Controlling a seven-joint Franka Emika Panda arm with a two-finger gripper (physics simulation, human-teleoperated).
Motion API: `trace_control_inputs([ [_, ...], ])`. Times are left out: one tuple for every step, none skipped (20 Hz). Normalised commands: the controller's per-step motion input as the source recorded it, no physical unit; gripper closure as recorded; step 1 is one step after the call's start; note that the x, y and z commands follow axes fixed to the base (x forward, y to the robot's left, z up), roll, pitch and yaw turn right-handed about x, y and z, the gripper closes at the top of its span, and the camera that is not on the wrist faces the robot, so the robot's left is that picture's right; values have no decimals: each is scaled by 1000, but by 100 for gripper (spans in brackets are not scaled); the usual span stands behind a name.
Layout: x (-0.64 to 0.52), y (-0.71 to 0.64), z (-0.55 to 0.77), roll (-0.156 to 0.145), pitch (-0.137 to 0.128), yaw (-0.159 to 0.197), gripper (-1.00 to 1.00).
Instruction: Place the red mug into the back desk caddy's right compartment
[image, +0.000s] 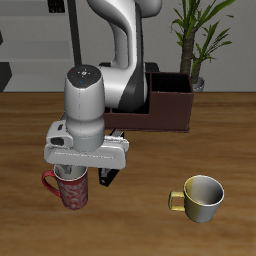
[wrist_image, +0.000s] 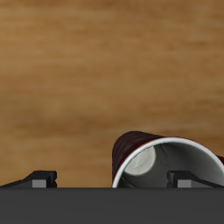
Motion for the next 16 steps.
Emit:
trace_control_inputs([
  [-23, -45, -187, -43, 15, -64, -100],
  [-33, 1, -293, 29, 34, 36, -100],
  [-16, -71, -182, -18, 20, -3, -100],
  [-16, -61, -252, -41, 37, -19, -100],
  [-24, -33, -232, -10, 17, -19, -100],
  [-16, -18, -223, -14, 18, -16, -100],
  [-18, 31, -314, 52, 37, -54, -100],
  [-55, -23, -119, 16, -45, -94, -100],
  [-29, 197, -211, 61, -25, -68, -100],
  [-7, 76, -105, 15, 0, 74, -100],
  [-20, 15, -217, -53, 20, 91, -100],
  [1, 145, -139, 45, 14, -75, 100],
  [43, 35, -236, 15, 13, 3, 100],
  [37, 8, -193, -30, 17, -33, 100],
  [18, -9, -88, -8, -1, 13, 100],
  [34, 28, -133, 9, 18, -24, 100],
])
